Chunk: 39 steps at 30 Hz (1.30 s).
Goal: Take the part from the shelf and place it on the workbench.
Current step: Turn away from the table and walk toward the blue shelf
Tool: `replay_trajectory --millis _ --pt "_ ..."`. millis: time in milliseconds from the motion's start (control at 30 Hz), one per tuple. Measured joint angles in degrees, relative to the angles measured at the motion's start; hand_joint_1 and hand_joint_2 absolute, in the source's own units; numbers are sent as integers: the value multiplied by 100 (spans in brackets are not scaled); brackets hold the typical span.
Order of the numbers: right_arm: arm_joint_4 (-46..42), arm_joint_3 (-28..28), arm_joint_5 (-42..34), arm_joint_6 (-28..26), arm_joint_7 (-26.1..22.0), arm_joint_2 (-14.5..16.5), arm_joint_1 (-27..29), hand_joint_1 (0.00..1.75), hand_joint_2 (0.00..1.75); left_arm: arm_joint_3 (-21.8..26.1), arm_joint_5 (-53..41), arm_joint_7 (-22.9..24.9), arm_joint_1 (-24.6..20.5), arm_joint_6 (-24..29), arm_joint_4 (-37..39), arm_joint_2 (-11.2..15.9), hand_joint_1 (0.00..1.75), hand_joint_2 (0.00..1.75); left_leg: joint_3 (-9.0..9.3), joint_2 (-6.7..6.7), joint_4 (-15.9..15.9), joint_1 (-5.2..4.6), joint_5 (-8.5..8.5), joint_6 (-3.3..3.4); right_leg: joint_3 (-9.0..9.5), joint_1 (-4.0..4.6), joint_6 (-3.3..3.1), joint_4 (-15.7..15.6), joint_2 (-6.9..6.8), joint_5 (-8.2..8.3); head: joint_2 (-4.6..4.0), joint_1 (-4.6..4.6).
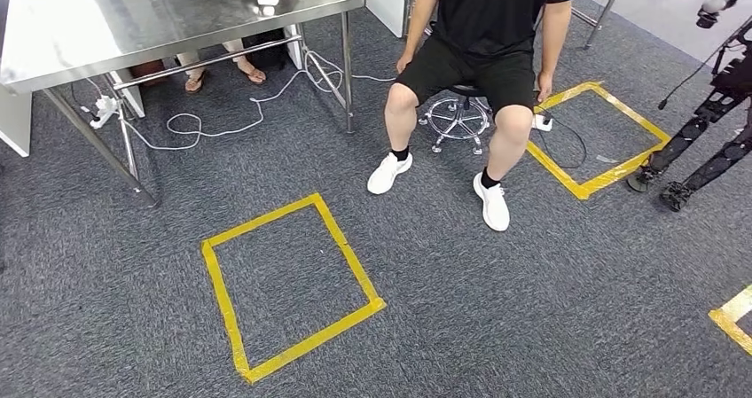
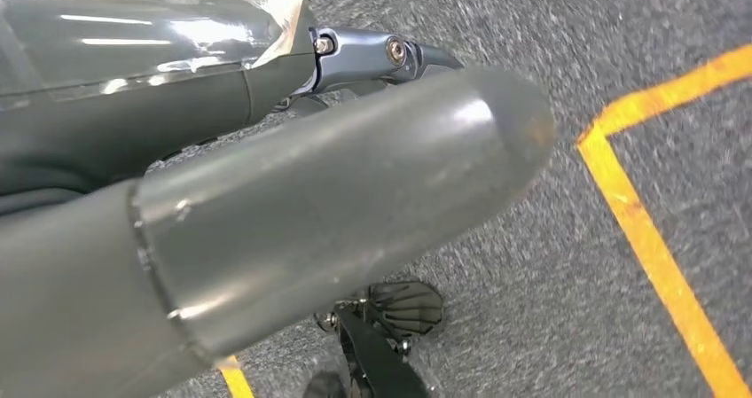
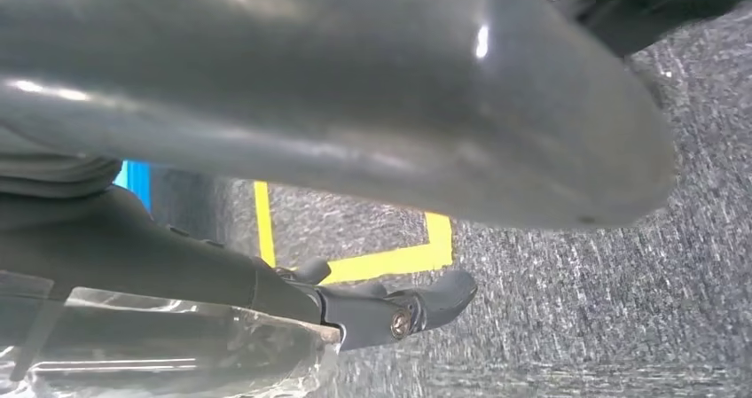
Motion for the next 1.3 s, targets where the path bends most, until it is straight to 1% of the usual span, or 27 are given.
replay_trajectory --millis 33,67,100,133,200,267,300,333,367,400,433,500,567,633,700,767,833,867,900,933,1000,1067,1100,1133,1167,1233,1300 --pt "0 -2 -9 56 19 5 -15 0 0 -1 -30 59 -3 -50 8 14 0 0 17 59 22 -14 -24 -43 68 13 -41 -140 -78 51 -1 -7" --pt "0 -5 -16 120 52 8 -29 0 0 -3 -72 140 -7 -124 19 31 0 0 38 122 32 -20 -44 -84 65 32 -98 -169 -74 77 0 -16" --pt "0 -8 -23 176 95 8 -34 0 0 -5 -113 225 -11 -215 31 43 0 0 64 181 28 -8 -53 -119 57 35 -151 -171 10 94 0 -26" --pt "0 -11 -29 230 143 15 -36 0 0 -9 -152 312 -16 -318 42 57 0 0 73 153 45 17 -77 -159 68 7 -196 -179 74 111 1 -32" --pt "0 -15 -38 317 234 25 -54 0 0 -16 -202 436 -7 -509 72 87 0 0 -29 -149 315 63 -314 -226 75 -39 -288 -192 203 162 1 -41" --pt "0 -16 -40 376 291 38 -83 0 0 -20 -220 498 34 -623 107 131 0 0 -337 -506 1040 81 -766 -250 50 -34 -354 -191 342 198 0 -52" --pt "0 -16 -40 398 308 42 -92 0 0 -20 -222 516 60 -648 119 148 0 0 -511 -570 1441 81 -947 -249 35 -21 -372 -189 421 208 0 -53" --pt "0 -16 -40 419 319 45 -98 0 0 -20 -225 531 78 -663 127 160 0 0 -631 -594 1711 82 -1020 -247 29 -12 -376 -187 504 212 -1 -53" --pt "0 -16 -39 438 337 46 -100 0 0 -20 -230 544 89 -673 133 165 0 0 -661 -604 1778 86 -973 -245 31 -10 -379 -183 586 215 -1 -53" --pt "0 -16 -34 452 355 48 -101 0 0 -20 -234 560 93 -682 136 166 0 0 -578 -618 1595 96 -805 -241 41 -12 -378 -178 667 214 -1 -53" --pt "0 -16 -29 461 376 51 -107 0 0 -20 -242 578 93 -688 138 166 0 0 -417 -674 1240 114 -575 -238 51 -15 -376 -170 747 213 0 -53" --pt "-1 -16 -14 466 414 58 -141 0 0 -21 -258 605 97 -699 153 166 0 0 -89 -943 491 154 -238 -232 31 9 -348 -133 905 209 1 -51" --pt "-2 -16 0 463 450 66 -181 0 0 -24 -267 623 98 -703 170 166 0 0 14 -1093 207 150 -185 -210 -52 28 -273 -105 1041 230 0 -49" --pt "-2 -15 11 459 482 67 -189 0 0 -30 -271 631 88 -705 175 163 0 0 -1 -959 181 127 -164 -135 -150 19 -174 -107 1143 269 0 -45" --pt "-2 -14 37 459 509 69 -189 0 0 -44 -291 630 75 -705 176 156 0 0 -13 -802 131 119 -111 -28 -295 31 -146 84 941 163 1 -31" --pt "-2 -11 73 461 531 84 -208 0 0 -56 -321 628 83 -705 179 151 0 0 -37 -627 106 93 -84 40 -614 43 -202 733 605 -177 1 -9" --pt "-2 -10 96 463 550 95 -222 0 0 -60 -335 629 96 -705 182 150 0 0 -61 -444 109 61 -78 64 -941 40 -219 1460 495 -476 1 0" --pt "-2 -10 101 463 559 96 -222 0 0 -61 -336 629 96 -705 182 150 0 0 -70 -361 110 51 -76 67 -974 37 -193 1597 480 -507 0 -1" --pt "-2 -10 104 464 567 97 -217 0 0 -62 -336 629 94 -705 182 150 0 0 -71 -285 111 46 -75 67 -877 35 -151 1497 461 -448 1 0" --pt "-3 -10 105 463 571 96 -214 0 0 -63 -336 629 92 -705 183 149 0 0 -64 -214 113 43 -75 65 -667 34 -105 1181 411 -329 0 0" --pt "-8 -10 107 462 573 96 -230 0 0 -66 -336 628 88 -705 185 147 0 0 -37 -85 126 17 -87 37 -151 62 -71 333 133 -72 1 11" --pt "-13 -10 108 463 573 101 -259 0 0 -68 -336 627 83 -705 190 147 0 0 -10 33 141 -22 -104 -19 63 107 -143 -87 -30 46 1 9" --pt "-13 -10 108 463 573 102 -264 0 0 -72 -336 627 77 -705 192 148 0 0 3 96 145 -31 -111 -48 50 133 -188 -114 18 65 1 5" --pt "-13 -10 108 463 573 104 -257 0 0 -78 -336 627 68 -705 193 147 0 0 14 148 142 -23 -114 -75 40 115 -231 -120 86 84 1 -4" --pt "-13 -10 108 463 573 110 -247 0 0 -85 -337 627 57 -705 193 147 0 0 12 116 170 -3 -146 -108 45 91 -265 -130 141 103 1 -7" --pt "-13 -10 108 462 583 117 -236 0 0 -96 -348 622 53 -705 197 145 0 0 -115 -176 480 41 -396 -172 51 38 -366 -148 251 155 1 -12" --pt "-13 -10 108 458 597 124 -238 0 0 -101 -371 618 79 -705 206 154 0 0 -416 -504 1185 63 -809 -208 24 41 -440 -145 376 193 1 -18"
